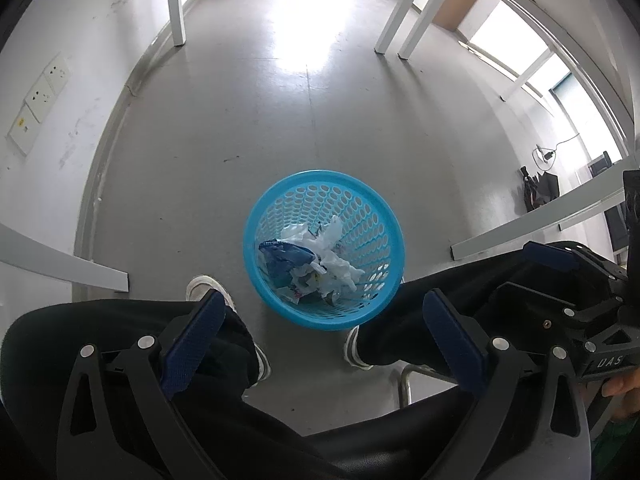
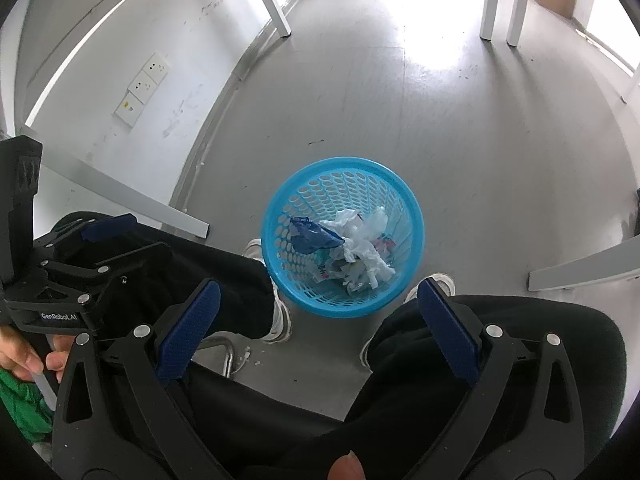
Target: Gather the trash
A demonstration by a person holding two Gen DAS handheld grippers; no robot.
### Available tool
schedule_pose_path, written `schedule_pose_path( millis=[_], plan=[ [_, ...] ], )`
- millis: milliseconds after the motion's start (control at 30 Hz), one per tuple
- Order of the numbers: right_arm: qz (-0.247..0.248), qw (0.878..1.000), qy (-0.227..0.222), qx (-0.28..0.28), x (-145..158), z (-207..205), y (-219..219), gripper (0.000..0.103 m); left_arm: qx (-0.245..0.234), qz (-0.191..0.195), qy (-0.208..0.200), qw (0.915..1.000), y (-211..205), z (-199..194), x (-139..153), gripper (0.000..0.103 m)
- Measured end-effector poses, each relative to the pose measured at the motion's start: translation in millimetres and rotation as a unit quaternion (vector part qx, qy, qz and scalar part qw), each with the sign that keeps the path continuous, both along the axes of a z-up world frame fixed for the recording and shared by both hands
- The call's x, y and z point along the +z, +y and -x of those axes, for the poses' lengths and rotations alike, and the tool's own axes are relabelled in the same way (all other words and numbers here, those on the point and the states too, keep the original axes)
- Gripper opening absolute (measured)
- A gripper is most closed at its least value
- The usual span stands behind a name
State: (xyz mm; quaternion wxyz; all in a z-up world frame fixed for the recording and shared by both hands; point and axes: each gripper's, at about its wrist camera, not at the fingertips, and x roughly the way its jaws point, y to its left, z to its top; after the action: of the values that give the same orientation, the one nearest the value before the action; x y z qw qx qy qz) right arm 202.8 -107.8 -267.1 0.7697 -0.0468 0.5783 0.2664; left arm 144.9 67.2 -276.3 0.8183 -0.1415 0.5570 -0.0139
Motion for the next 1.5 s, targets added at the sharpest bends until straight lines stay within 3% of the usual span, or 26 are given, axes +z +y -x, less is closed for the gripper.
schedule_pose_path(
  millis=[1500],
  plan=[
    [-0.009,1.000,0.017,-0.002,-6.5,-4.4,-6.4,0.094,-0.001,-0.002,0.009,1.0000,0.0,1.6,-7.5,0.097]
  ],
)
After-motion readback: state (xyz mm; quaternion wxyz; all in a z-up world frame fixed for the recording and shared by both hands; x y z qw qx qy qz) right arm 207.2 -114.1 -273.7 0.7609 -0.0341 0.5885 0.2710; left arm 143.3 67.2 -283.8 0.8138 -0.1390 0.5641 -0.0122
